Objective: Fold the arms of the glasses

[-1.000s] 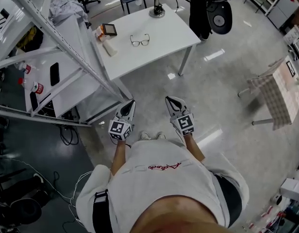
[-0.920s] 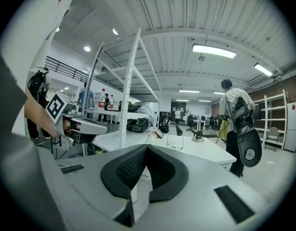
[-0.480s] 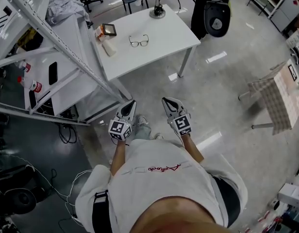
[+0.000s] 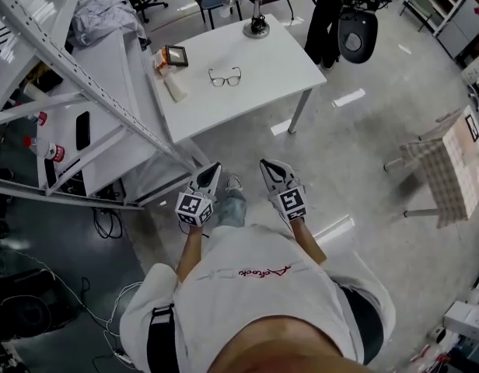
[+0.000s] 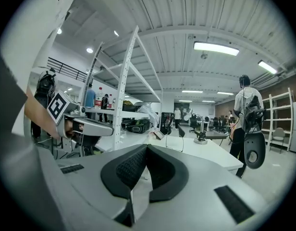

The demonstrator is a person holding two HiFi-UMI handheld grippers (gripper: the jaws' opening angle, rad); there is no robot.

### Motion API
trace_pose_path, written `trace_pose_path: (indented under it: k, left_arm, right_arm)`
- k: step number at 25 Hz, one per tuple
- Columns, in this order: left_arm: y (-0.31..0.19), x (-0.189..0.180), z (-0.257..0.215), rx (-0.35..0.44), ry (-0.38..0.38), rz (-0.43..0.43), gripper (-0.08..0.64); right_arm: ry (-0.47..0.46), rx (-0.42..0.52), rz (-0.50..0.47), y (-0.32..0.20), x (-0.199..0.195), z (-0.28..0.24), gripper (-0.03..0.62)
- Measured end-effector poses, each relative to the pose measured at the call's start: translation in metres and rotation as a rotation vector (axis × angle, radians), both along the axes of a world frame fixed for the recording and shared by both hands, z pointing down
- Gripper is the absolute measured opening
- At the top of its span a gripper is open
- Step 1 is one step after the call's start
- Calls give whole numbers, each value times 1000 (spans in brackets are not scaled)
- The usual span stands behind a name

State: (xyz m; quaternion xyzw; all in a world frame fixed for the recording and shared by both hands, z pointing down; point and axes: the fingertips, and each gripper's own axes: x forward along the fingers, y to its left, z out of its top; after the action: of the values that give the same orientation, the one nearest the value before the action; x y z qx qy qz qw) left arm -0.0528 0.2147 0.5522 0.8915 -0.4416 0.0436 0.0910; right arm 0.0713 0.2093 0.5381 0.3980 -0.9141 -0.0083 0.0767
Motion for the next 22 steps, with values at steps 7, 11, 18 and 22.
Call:
trace_pose_path:
  k: [7, 11, 18, 22]
  left_arm:
    - [-71, 4, 1, -1, 20, 25, 11]
    - [-116, 4, -7, 8, 27, 51, 11]
    - [-184, -13, -18, 8, 43, 67, 11]
    - [-220, -26, -16, 4, 49, 70, 11]
  right_arm:
    - [13, 15, 9, -68, -7, -4, 35]
    - [19, 19, 26, -111, -9, -12, 35]
    - [23, 12, 32, -175, -29, -18, 35]
    - [25, 1, 30, -211, -43, -15, 35]
